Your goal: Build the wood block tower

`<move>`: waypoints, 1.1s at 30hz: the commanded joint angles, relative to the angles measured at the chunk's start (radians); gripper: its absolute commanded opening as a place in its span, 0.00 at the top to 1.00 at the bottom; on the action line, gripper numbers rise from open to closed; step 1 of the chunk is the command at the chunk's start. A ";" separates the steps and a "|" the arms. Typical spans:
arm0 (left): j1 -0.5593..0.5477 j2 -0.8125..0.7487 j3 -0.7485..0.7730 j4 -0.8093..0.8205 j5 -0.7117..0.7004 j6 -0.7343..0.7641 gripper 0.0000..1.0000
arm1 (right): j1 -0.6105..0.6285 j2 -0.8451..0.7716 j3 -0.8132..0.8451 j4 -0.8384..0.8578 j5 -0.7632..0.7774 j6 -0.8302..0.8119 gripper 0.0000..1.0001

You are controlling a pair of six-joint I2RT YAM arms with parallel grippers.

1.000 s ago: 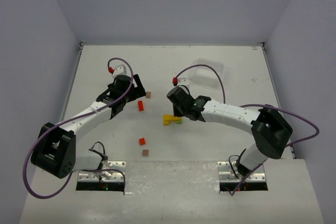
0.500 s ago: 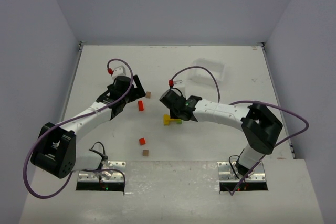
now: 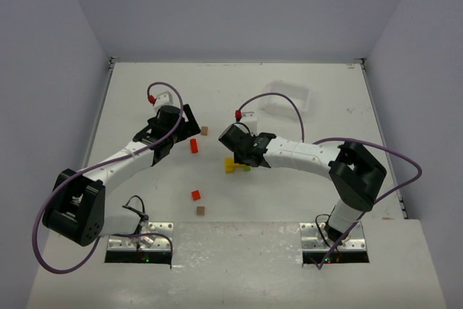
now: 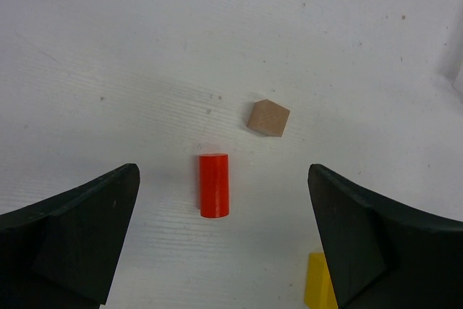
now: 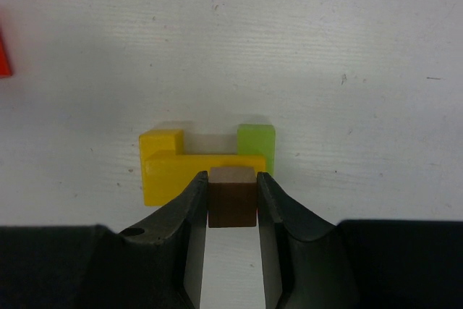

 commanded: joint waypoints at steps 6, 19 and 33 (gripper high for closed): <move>0.012 -0.018 -0.002 0.050 -0.005 -0.006 0.00 | 0.009 0.020 0.050 -0.003 0.049 0.048 0.67; 0.012 -0.017 -0.006 0.054 -0.004 -0.006 0.00 | 0.009 0.026 0.057 -0.013 0.046 0.052 0.66; 0.012 -0.017 -0.006 0.056 -0.001 -0.007 0.00 | 0.014 0.005 0.038 -0.034 0.059 0.063 0.69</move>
